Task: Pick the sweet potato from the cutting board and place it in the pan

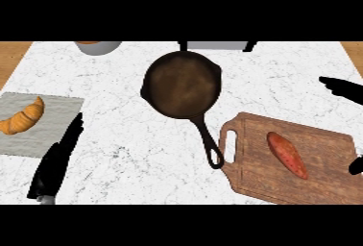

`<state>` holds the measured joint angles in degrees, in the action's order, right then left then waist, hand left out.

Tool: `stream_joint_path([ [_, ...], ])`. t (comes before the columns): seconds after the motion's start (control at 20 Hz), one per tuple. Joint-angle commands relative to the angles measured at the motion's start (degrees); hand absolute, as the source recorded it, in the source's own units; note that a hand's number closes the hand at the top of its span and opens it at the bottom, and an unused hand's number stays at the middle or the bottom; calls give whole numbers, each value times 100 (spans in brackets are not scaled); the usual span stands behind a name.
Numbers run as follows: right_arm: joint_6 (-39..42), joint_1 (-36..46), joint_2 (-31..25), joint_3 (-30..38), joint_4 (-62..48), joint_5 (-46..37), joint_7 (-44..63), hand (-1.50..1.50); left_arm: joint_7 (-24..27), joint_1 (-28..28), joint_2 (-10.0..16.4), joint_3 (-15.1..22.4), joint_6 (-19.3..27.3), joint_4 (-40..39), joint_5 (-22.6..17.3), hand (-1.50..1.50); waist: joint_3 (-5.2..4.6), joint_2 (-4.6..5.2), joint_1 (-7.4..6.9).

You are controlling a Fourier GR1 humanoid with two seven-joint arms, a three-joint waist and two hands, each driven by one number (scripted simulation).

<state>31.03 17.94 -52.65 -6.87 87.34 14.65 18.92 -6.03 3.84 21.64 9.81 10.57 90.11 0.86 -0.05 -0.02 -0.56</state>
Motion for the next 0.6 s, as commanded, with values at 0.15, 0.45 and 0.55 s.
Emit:
stream_joint_path([
  [0.15, 500, 769, 514, -423, -52, -204, 1092, -150, -207, -143, 105, -215, -275, 98, 38, 0, 2, 9, -17],
  [0.45, 1133, 800, 326, -659, 550, -115, 2076, -150, -218, 227, -199, -10, -46, 470, 262, 0, 1, -13, 9],
  [0.55, 1238, 1097, 677, -802, 102, -388, 2172, -150, -311, -365, -112, -309, -387, -97, 22, 0, 1, 10, 10],
])
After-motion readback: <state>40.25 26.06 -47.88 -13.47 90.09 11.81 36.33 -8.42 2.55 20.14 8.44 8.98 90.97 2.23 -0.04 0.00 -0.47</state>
